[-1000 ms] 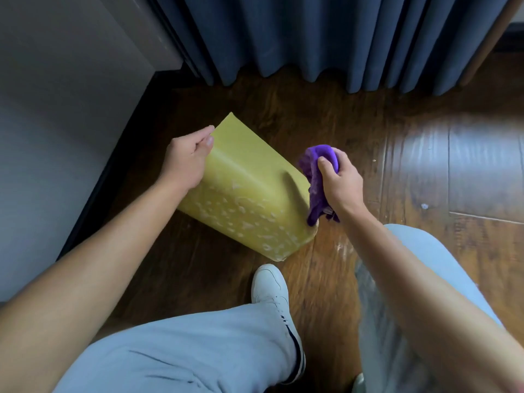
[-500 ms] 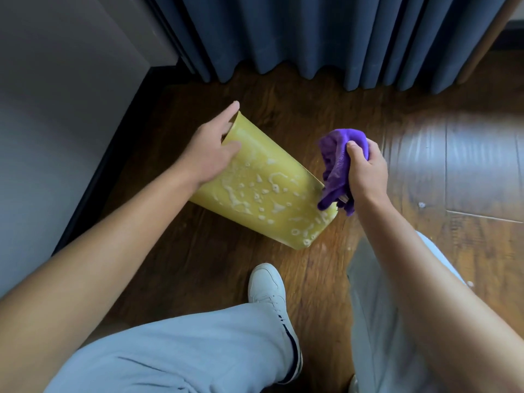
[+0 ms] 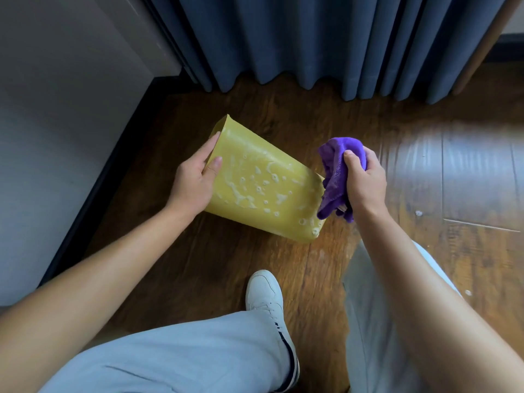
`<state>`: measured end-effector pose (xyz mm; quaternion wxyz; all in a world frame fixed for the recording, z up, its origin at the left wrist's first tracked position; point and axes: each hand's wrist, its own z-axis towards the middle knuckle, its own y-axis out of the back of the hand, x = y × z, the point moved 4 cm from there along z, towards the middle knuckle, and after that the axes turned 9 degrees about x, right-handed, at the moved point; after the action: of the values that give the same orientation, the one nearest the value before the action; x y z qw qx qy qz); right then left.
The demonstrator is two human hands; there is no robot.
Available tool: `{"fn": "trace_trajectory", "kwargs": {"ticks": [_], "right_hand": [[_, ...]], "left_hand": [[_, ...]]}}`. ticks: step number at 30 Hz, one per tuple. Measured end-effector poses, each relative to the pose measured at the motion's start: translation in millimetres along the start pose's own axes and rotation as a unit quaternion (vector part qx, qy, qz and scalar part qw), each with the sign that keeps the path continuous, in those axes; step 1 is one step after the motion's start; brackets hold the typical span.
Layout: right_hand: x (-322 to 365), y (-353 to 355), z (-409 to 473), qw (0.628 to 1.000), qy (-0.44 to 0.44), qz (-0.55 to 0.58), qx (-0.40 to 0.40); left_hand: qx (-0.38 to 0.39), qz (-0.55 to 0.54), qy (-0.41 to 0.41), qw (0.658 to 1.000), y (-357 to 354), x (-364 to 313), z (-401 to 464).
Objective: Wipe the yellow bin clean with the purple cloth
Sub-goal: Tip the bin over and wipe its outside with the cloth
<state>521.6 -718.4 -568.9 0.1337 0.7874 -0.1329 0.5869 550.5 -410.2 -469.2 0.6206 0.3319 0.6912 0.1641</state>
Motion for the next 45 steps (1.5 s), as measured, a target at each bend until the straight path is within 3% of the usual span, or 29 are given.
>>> {"fn": "trace_trajectory", "kwargs": {"ticks": [6, 26, 30, 37, 45], "right_hand": [[4.0, 2.6, 3.2, 1.000, 0.020, -0.001, 0.005], [-4.0, 1.5, 8.5, 0.997, -0.034, 0.069, 0.025], [2.8, -10.5, -3.4, 0.997, 0.019, 0.068, 0.029], [70.6, -54.6, 8.2, 0.975, 0.142, -0.033, 0.168], [96.4, -128.8, -0.1, 0.900, 0.193, -0.220, 0.324]], "left_hand": [[-0.041, 0.005, 0.032, 0.999, 8.2, -3.9, 7.6], [0.027, 0.092, 0.017, 0.995, 6.5, 2.3, 19.5], [0.039, 0.093, 0.011, 0.995, 5.8, 0.4, 20.4], [0.010, 0.121, -0.029, 0.992, 6.5, 6.0, 13.4], [-0.049, 0.140, -0.087, 0.985, 7.3, 16.2, 4.0]]}}
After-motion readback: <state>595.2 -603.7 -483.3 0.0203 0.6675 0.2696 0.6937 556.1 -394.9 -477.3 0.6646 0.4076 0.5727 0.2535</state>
